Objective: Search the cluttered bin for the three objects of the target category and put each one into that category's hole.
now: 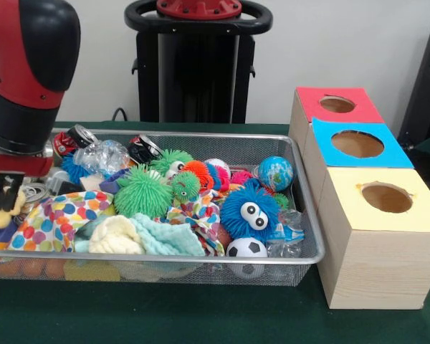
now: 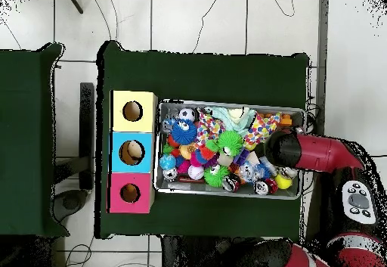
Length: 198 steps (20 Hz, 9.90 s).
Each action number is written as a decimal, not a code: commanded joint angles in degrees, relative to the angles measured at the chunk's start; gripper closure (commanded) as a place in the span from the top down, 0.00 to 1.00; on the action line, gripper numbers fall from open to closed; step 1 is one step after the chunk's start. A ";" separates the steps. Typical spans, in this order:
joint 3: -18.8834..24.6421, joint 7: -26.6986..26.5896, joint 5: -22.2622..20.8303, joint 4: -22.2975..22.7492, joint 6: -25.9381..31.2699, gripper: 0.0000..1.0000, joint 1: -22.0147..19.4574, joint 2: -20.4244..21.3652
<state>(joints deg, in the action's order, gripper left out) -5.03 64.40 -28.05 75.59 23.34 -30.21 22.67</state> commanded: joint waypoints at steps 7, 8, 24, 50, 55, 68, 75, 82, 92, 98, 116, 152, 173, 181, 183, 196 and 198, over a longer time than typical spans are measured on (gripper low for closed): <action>3.78 -0.10 0.17 -2.19 11.32 1.00 -0.64 -4.56; 3.69 0.07 0.15 -2.33 11.43 1.00 -0.58 -4.61; -6.05 7.19 -2.35 -8.11 13.97 1.00 6.23 -6.48; -2.49 1.41 4.70 -4.45 14.07 0.00 2.69 -5.90; -1.77 1.39 4.55 -4.63 14.08 0.00 2.35 -5.85; -1.80 -0.43 2.74 1.23 11.94 0.00 0.05 1.96; -0.60 -1.25 5.81 6.55 17.67 0.00 0.17 10.13; 0.91 -1.74 8.52 10.66 21.76 0.00 -0.15 17.23; 1.22 2.82 11.07 17.25 16.55 0.00 -0.18 23.00; 0.25 6.97 13.50 19.54 16.87 0.00 1.33 25.61; -2.24 9.39 20.36 19.85 26.46 0.00 7.12 32.67; -1.06 11.67 29.24 12.95 28.18 0.00 11.66 29.50; -3.61 14.07 28.86 8.02 32.44 0.00 15.13 28.20; -3.78 14.29 28.96 7.71 31.92 0.00 15.19 27.42; -3.81 14.09 29.11 7.80 32.02 0.00 15.11 27.56; -4.10 14.81 29.48 8.36 30.66 0.00 15.62 26.82; -4.11 14.87 29.55 8.05 30.80 0.00 15.66 26.64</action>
<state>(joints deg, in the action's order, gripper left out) -10.23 64.45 -0.23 83.02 49.56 -15.03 51.45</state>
